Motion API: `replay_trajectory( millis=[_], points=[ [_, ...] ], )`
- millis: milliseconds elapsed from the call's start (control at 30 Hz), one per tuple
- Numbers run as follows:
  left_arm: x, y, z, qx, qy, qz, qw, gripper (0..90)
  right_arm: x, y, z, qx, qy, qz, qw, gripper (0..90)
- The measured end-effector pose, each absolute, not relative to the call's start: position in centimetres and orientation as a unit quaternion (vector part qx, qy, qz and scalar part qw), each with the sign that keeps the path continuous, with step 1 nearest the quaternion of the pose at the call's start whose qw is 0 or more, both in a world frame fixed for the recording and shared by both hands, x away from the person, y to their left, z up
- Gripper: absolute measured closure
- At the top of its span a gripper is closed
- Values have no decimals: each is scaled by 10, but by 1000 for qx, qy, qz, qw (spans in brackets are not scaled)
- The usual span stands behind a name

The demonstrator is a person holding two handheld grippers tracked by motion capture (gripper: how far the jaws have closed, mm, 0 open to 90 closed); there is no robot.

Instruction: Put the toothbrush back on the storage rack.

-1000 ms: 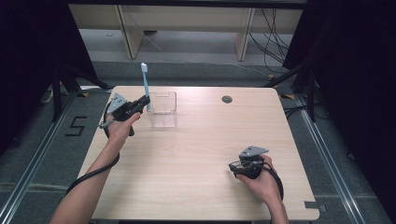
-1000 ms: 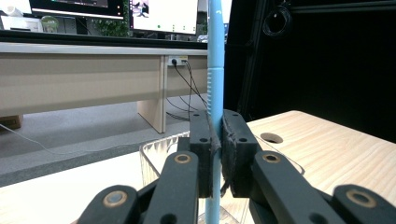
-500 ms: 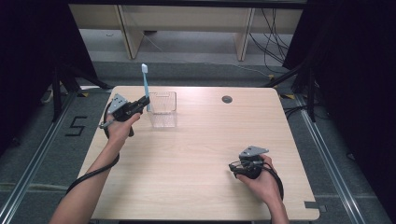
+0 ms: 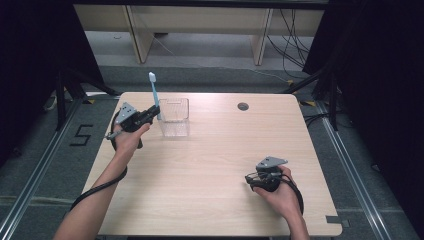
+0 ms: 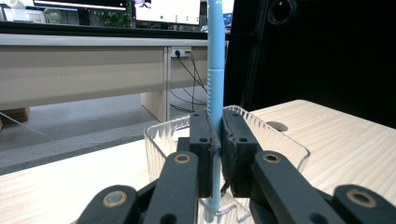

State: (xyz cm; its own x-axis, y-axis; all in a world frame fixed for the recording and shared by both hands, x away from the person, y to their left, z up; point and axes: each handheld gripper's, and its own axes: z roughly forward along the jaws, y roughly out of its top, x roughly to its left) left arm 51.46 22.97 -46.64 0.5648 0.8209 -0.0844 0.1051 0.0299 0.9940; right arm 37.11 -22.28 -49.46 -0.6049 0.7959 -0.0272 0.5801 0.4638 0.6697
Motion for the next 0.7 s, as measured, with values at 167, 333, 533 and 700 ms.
replay_trajectory(
  millis=[167,333,533,700],
  points=[
    [513,229,-467,635,367,291,614,830,371,-222,-495,410,838,317,171,451],
    [511,229,-468,641,366,294,608,830,371,-223,-496,410,838,317,171,451],
    [510,229,-469,643,367,294,605,830,371,-222,-495,417,836,316,165,451],
    [509,229,-470,647,366,295,600,830,371,-222,-496,415,837,316,166,451]
  ],
)
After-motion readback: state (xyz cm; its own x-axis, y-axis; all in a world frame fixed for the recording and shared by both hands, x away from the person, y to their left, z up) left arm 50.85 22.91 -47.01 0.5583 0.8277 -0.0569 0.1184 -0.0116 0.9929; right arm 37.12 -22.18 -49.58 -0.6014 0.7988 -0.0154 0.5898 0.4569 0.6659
